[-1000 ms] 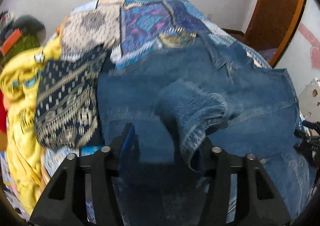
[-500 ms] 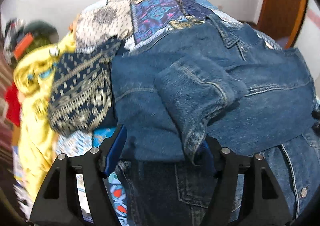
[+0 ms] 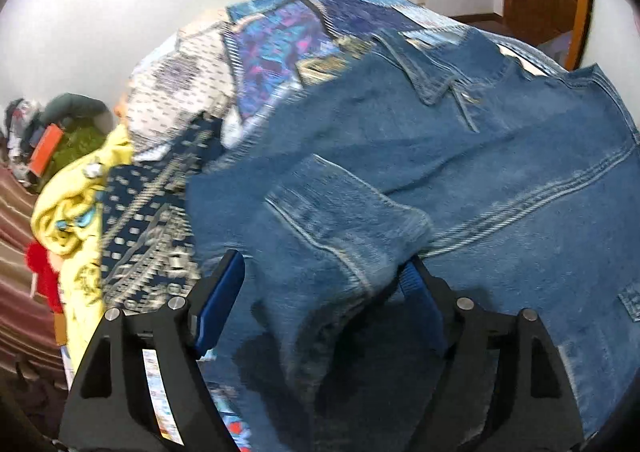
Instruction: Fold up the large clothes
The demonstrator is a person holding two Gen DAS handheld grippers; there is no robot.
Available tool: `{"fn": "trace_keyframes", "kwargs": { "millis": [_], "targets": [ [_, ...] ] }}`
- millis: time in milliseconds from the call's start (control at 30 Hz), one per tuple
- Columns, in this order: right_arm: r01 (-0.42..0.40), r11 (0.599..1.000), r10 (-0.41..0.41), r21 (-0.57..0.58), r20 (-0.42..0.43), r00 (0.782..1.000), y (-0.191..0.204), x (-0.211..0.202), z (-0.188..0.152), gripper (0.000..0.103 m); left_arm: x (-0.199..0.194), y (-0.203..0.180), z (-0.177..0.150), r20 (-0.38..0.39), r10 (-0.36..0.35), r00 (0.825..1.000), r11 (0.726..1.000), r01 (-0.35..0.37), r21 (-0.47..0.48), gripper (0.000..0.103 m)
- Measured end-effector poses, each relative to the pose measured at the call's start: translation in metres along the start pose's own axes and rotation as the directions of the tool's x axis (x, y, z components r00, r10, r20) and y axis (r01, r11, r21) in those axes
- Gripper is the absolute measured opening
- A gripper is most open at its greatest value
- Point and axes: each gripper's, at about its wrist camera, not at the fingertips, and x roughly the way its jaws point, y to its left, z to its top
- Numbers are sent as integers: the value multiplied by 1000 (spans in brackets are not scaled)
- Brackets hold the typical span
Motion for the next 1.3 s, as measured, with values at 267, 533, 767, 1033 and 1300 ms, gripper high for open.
{"fn": "trace_keyframes", "kwargs": {
  "millis": [267, 533, 767, 1033, 1300],
  "targets": [
    [5, 1000, -5, 3, -2, 1000, -1, -1, 0, 78, -15, 75, -25, 2, 115, 993, 986, -114, -124, 79],
    [54, 998, -54, -23, -2, 999, 5, -7, 2, 78, -14, 128, -73, -93, 117, 989, 969, -134, -209, 79],
    [84, 995, -79, -60, 73, 994, 7, -46, -1, 78, -65, 131, -85, 8, 62, 998, 967, -58, -249, 79],
    [46, 998, -40, -32, 173, 984, -2, -102, -24, 78, -129, 121, -96, 120, -56, 991, 965, 85, -250, 80],
    [-30, 999, 27, 21, 143, 989, -8, -115, -74, 78, -154, 111, -144, 117, -120, 986, 947, 149, -285, 86]
  ]
}}
